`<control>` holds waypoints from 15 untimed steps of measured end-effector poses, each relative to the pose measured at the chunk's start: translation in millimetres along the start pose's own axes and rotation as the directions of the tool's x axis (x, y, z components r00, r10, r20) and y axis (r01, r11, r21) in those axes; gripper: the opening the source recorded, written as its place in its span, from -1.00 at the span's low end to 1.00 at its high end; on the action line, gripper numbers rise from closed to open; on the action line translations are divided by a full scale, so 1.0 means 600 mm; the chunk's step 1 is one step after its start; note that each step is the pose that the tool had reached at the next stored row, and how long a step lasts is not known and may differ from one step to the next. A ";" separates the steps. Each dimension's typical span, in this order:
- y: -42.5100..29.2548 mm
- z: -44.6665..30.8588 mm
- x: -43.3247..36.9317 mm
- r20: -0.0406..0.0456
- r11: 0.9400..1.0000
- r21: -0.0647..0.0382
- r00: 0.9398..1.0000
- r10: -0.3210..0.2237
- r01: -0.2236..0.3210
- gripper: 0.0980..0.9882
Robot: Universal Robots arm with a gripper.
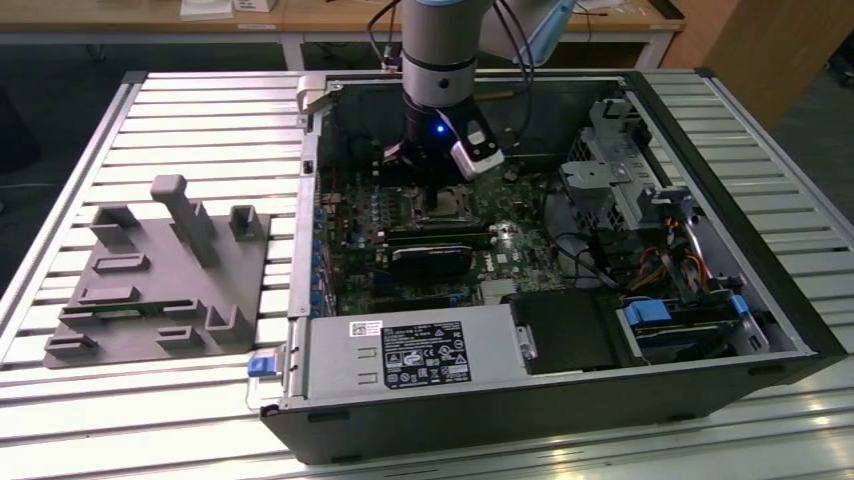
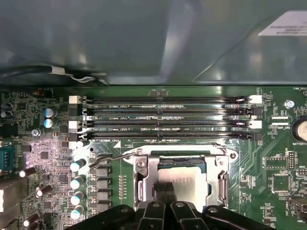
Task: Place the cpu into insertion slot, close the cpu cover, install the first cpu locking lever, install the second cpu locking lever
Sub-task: 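Close the cpu cover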
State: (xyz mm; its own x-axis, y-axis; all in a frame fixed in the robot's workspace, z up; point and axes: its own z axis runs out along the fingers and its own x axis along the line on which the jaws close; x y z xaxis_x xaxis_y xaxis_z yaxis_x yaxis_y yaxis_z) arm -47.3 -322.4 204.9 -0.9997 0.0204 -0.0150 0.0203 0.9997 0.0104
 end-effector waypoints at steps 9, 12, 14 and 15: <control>0.000 0.001 0.018 0.003 1.000 0.000 1.000 0.000 0.000 -0.98; 0.000 0.004 0.020 0.003 1.000 0.000 1.000 0.000 0.000 -0.98; -0.001 0.006 0.021 0.003 1.000 0.000 1.000 0.000 0.000 -0.98; -0.001 0.007 0.021 0.003 1.000 0.000 1.000 0.000 0.000 -0.98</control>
State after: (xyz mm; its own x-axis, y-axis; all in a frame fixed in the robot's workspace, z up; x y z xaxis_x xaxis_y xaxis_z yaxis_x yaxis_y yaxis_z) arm -59.6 -322.4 200.4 -0.9996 0.0203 -0.0180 0.0201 0.9997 0.0105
